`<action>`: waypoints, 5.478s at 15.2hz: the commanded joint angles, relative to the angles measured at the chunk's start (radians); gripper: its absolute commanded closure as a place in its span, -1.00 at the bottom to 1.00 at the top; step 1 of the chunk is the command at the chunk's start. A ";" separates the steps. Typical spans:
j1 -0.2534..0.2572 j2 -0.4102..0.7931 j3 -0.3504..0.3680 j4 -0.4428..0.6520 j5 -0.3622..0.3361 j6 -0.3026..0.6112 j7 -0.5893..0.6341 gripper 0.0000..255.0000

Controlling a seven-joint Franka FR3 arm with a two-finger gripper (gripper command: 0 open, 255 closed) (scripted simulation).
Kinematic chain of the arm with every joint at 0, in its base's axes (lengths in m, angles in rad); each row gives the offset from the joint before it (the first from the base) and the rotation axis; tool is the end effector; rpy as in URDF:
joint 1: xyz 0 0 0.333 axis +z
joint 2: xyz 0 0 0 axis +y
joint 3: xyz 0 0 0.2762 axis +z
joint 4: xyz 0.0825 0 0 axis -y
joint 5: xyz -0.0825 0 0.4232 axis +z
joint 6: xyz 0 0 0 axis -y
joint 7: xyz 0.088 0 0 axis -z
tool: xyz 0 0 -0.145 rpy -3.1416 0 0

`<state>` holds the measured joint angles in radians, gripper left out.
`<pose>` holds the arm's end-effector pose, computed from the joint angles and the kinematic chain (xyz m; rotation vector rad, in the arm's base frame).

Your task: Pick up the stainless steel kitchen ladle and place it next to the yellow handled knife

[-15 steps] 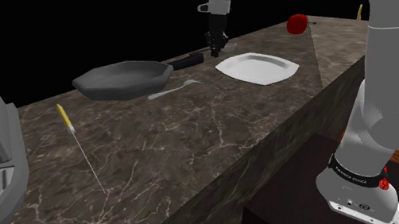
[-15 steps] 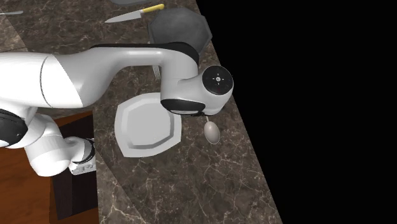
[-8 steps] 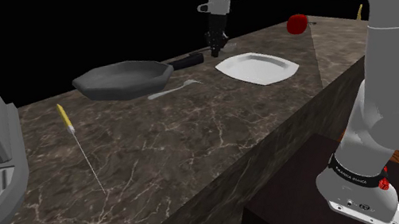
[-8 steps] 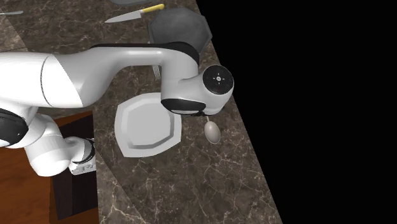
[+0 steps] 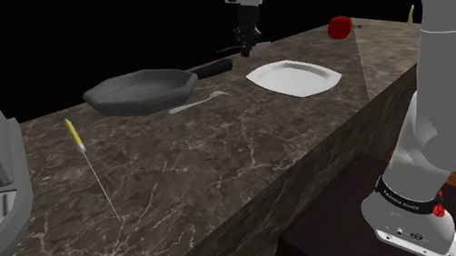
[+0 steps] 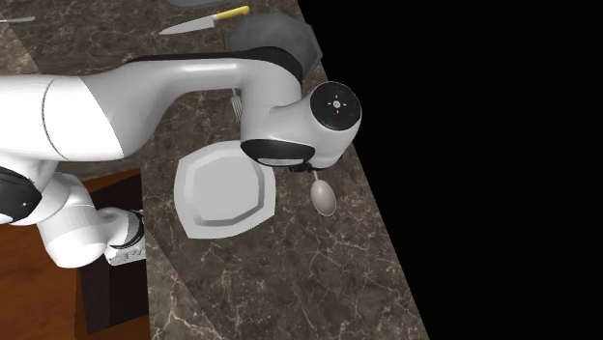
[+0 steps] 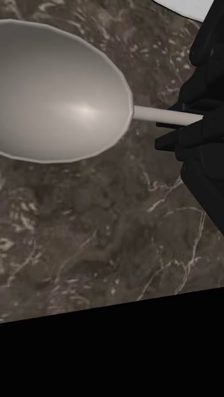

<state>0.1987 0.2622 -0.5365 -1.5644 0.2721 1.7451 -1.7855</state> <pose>0.6366 -0.1639 0.4219 -2.3152 -1.9632 -0.1456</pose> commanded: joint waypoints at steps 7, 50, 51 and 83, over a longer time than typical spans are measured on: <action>-0.010 0.003 -0.004 0.112 -0.002 -0.108 0.016 1.00; 0.402 -0.570 0.495 -0.453 -0.167 0.044 0.922 1.00; 0.412 -0.567 0.512 -0.451 -0.164 0.047 0.946 1.00; 0.495 -0.465 0.660 -0.640 -0.137 0.360 1.132 1.00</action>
<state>0.6942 -0.2049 0.1240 -2.2016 0.1353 2.1021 -0.6525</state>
